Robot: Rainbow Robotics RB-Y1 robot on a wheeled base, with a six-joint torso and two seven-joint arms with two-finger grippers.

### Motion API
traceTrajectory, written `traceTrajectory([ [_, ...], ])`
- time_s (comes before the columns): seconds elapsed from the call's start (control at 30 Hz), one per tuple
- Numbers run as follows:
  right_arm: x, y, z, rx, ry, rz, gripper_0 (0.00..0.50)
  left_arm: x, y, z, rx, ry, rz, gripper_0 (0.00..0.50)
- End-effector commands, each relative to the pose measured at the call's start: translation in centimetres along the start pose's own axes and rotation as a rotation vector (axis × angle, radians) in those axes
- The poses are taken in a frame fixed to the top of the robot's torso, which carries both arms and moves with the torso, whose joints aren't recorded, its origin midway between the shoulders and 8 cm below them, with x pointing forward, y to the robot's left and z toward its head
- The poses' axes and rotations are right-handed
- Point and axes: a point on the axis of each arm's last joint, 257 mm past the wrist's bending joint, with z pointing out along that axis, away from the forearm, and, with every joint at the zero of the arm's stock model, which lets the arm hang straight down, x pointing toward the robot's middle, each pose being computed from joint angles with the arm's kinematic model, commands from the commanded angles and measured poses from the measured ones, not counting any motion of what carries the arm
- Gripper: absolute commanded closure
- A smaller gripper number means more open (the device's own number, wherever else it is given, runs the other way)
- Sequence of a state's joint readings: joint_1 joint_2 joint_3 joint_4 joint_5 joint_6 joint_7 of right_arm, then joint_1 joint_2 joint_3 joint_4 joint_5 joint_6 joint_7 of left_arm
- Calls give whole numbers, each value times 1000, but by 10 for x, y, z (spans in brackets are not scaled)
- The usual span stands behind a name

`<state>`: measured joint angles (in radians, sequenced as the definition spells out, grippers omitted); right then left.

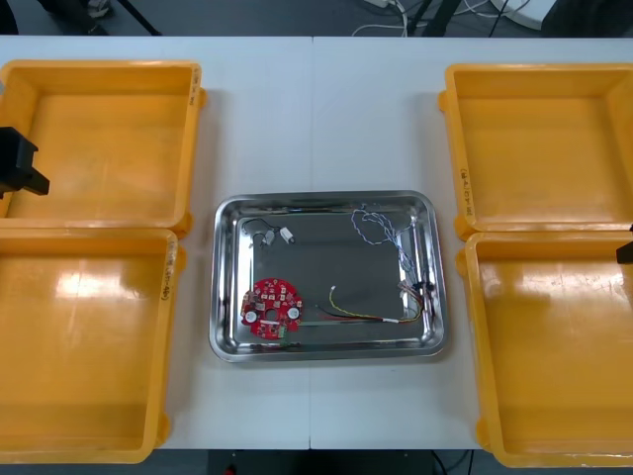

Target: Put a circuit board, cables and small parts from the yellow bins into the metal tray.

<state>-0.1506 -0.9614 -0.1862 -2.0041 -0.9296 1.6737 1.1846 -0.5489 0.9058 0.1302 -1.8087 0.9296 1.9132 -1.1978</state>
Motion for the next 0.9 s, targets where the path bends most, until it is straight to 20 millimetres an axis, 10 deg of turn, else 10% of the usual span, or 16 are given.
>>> traceTrajectory([
  [0.03, -8, -3, -12, 6, -37, 43, 0, 6, 29, -14, -34, -18, 104, 0],
  [0.9, -8, -3, -12, 6, -37, 43, 0, 25, 57, -2, -42, -18, 123, 0],
])
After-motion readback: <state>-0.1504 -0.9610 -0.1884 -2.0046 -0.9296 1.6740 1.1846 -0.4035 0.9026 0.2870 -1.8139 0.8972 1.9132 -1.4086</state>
